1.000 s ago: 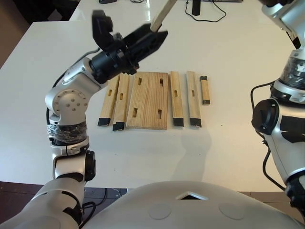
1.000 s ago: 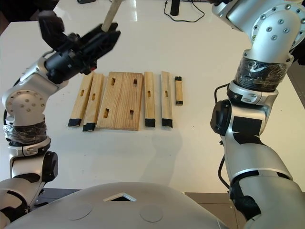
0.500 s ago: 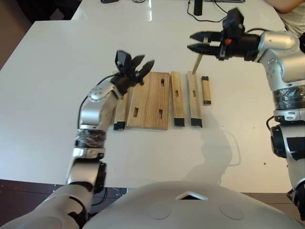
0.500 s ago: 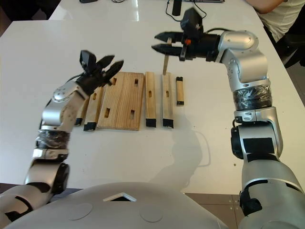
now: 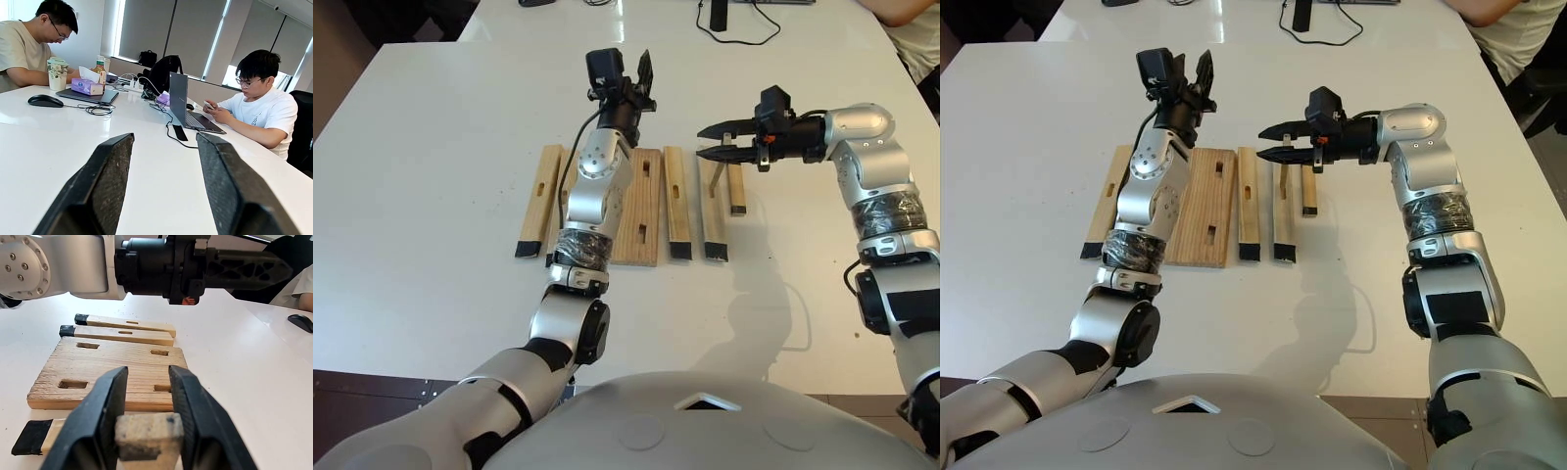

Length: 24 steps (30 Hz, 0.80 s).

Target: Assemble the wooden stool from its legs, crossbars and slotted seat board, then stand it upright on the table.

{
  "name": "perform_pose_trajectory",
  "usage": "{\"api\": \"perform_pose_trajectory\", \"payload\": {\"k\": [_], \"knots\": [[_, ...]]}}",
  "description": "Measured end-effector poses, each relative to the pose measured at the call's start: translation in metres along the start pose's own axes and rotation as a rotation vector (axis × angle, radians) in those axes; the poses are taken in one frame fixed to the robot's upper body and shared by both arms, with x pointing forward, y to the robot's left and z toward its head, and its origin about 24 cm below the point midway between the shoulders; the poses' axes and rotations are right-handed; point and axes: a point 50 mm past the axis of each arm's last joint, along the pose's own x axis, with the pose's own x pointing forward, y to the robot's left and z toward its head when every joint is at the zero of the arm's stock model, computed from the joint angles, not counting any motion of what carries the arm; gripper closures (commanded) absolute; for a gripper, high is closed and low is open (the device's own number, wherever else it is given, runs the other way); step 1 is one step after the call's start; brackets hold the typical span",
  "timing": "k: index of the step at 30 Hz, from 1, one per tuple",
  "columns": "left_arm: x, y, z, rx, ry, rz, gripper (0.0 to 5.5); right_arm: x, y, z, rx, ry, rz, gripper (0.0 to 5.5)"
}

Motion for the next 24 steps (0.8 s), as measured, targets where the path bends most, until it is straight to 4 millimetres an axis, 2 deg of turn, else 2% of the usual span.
{"api": "perform_pose_trajectory", "payload": {"k": [16, 24], "knots": [[-0.001, -0.002, -0.002, -0.003, 0.004, -0.021, 3.14, -0.002, 0.007, -0.017, 0.090, -0.033, 0.013, 4.19], [-0.004, -0.002, -0.004, -0.012, 0.008, -0.032, 3.14, -0.016, 0.001, -0.034, 0.138, -0.028, -0.093, 4.19]]}}
